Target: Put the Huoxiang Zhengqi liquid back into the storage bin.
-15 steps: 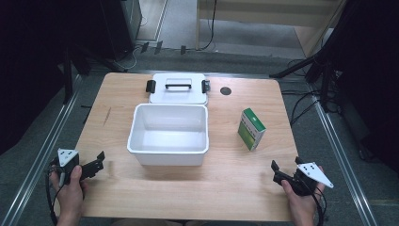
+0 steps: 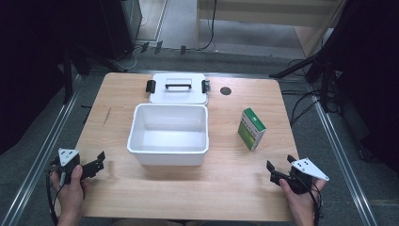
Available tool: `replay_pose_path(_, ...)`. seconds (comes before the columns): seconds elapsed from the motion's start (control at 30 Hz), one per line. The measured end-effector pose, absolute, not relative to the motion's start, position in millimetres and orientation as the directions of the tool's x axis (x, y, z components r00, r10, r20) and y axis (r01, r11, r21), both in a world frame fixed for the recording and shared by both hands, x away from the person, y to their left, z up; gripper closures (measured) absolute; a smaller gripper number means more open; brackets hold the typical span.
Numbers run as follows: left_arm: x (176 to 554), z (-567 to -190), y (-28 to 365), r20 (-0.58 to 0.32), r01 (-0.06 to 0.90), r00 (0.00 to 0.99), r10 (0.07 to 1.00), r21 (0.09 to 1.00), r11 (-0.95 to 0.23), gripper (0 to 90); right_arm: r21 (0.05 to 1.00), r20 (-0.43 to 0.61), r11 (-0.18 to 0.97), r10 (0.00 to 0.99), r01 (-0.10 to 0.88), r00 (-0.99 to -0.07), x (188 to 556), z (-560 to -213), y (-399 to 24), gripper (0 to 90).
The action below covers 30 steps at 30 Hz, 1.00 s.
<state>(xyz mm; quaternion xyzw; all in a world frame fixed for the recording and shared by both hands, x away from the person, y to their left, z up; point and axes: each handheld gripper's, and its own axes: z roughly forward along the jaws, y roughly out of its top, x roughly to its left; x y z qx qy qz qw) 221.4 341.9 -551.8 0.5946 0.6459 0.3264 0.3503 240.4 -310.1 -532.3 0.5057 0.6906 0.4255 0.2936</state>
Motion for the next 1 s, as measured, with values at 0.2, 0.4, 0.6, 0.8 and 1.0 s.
replay_pose_path(0.2, 221.9, -551.9, 342.1, -0.071, 0.542, -0.047, 0.996, 0.836, 0.085, 7.8, 0.856, 0.013, 0.165, 0.940, 0.489, -0.341, 243.9, -526.7, -303.1, 17.6)
replay_pose_path(0.4, 222.0, -551.9, 342.5, -0.074, 0.544, -0.048, 0.996, 0.835, 0.088, 8.1, 0.843, 0.034, 0.175, 0.926, 0.509, -0.375, 246.3, -513.5, -299.7, 17.8)
replay_pose_path(0.6, 222.6, -551.9, 342.7, -0.075, 0.549, -0.044, 0.996, 0.831, 0.086, 8.1, 0.821, 0.006, 0.223, 0.917, 0.526, -0.398, 251.4, -496.7, -292.2, 17.8)
replay_pose_path(0.8, 222.7, -552.0, 342.5, -0.076, 0.551, -0.037, 0.996, 0.830, 0.084, 8.1, 0.776, -0.017, 0.275, 0.909, 0.568, -0.417, 259.4, -489.0, -287.2, 17.8)
replay_pose_path(1.0, 222.9, -552.1, 342.1, -0.075, 0.553, -0.033, 0.997, 0.829, 0.081, 8.1, 0.685, -0.018, 0.323, 0.904, 0.653, -0.428, 269.9, -481.6, -286.0, 17.9)
